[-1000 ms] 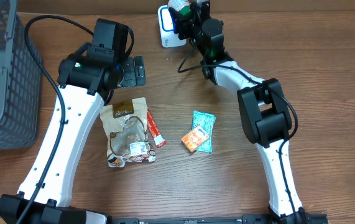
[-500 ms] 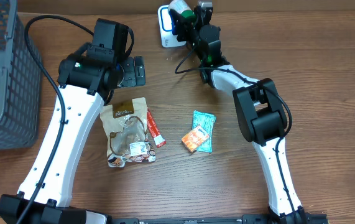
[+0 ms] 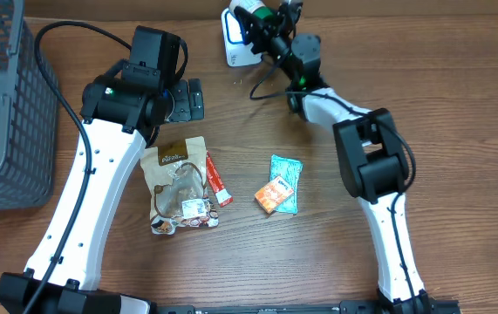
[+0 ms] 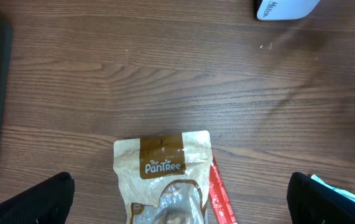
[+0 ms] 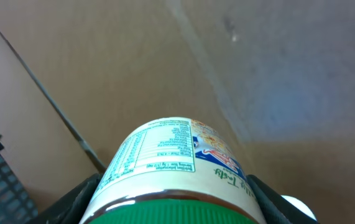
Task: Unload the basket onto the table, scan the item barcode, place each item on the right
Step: 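Hold the jar label facing the scanner window with the right gripper, then carry the jar to the right side and set it on the table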
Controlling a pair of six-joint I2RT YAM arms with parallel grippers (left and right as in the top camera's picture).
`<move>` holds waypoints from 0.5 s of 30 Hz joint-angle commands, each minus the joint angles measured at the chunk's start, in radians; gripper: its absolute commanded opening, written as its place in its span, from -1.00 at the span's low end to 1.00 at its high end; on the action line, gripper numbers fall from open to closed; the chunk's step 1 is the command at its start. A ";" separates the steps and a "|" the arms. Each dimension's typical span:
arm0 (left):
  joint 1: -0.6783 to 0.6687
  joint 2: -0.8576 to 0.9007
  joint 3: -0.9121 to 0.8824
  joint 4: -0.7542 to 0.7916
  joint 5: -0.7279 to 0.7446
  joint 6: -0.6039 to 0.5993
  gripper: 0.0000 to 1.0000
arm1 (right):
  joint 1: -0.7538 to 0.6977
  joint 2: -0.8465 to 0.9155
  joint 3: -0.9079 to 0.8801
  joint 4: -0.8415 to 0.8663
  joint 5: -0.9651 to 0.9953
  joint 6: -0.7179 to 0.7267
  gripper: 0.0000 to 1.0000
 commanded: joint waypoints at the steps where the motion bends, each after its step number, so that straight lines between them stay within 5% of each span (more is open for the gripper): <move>1: 0.004 -0.003 0.013 0.001 -0.013 0.019 0.99 | -0.020 -0.215 0.016 -0.063 -0.046 0.032 -0.93; 8: 0.004 -0.003 0.013 0.001 -0.013 0.019 1.00 | -0.055 -0.457 0.016 -0.335 -0.175 0.033 -0.93; 14: 0.004 -0.003 0.013 0.001 -0.013 0.019 1.00 | -0.137 -0.693 0.016 -0.867 -0.202 0.052 -0.93; 15: 0.004 -0.003 0.013 0.001 -0.013 0.019 1.00 | -0.178 -0.756 0.016 -1.059 -0.202 0.051 -0.92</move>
